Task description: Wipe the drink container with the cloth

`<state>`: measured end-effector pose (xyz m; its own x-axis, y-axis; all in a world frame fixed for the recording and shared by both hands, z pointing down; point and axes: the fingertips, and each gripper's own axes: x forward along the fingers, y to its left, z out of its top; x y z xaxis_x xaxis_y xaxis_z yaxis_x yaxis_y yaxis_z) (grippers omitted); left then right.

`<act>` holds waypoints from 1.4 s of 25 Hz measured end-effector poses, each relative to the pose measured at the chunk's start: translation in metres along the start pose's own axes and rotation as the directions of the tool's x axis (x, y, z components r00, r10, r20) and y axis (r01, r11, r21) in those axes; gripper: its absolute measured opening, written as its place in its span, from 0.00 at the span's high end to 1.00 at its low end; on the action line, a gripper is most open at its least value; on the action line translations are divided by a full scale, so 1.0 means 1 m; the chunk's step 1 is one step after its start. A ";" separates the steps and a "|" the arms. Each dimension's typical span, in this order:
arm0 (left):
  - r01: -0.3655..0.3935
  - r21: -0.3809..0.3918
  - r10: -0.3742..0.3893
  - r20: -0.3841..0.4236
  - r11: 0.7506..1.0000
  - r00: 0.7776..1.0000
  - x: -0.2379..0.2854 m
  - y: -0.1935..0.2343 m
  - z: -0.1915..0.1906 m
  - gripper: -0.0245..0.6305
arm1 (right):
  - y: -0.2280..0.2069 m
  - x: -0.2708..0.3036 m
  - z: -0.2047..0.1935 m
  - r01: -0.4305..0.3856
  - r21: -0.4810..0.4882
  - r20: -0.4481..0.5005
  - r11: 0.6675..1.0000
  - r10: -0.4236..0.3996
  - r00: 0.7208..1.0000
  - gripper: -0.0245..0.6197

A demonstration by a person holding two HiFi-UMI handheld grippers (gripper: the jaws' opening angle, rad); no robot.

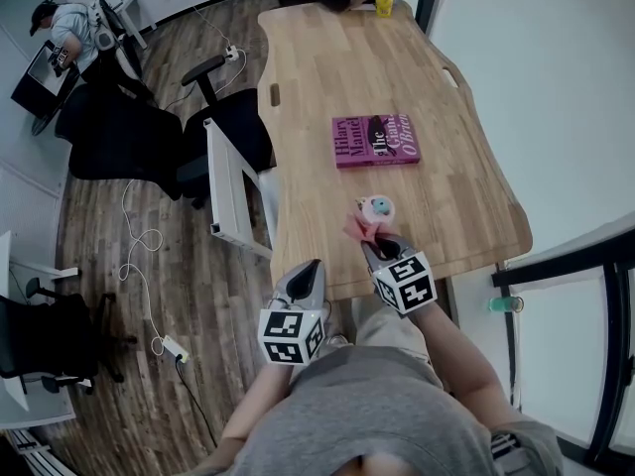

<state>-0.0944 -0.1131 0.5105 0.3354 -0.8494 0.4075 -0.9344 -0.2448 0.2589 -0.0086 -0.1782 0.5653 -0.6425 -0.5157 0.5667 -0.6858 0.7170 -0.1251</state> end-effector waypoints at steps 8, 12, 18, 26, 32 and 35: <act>0.010 0.007 -0.010 -0.017 1.000 1.000 0.006 0.002 0.000 0.96 | -0.003 0.014 -0.017 -0.004 0.014 -0.039 1.000 0.005 0.999 0.92; 0.012 0.009 -0.012 -0.027 1.000 1.000 0.008 0.004 -0.001 0.96 | -0.004 0.019 -0.026 -0.003 0.022 -0.060 1.000 0.005 0.998 0.92; 0.020 0.008 -0.019 -0.039 1.000 0.999 0.013 0.004 -0.003 0.96 | -0.007 0.028 -0.041 -0.005 0.032 -0.098 0.999 0.008 0.995 0.92; 0.021 0.003 -0.021 -0.057 1.000 0.998 0.014 0.005 -0.011 0.96 | -0.010 0.038 -0.060 -0.006 0.042 -0.146 0.999 0.012 0.989 0.92; 0.023 0.001 -0.023 -0.069 1.000 0.997 0.013 0.006 -0.014 0.96 | -0.013 0.045 -0.075 0.003 0.059 -0.185 0.998 0.008 0.983 0.92; 0.025 0.003 -0.024 -0.071 1.000 0.997 0.013 0.006 -0.015 0.96 | -0.014 0.049 -0.083 0.008 0.065 -0.205 0.998 0.006 0.979 0.92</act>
<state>-0.0933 -0.1187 0.5309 0.3658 -0.8078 0.4623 -0.9261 -0.2669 0.2665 -0.0018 -0.1749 0.6630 -0.5624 -0.4043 0.7213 -0.7118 0.6807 -0.1734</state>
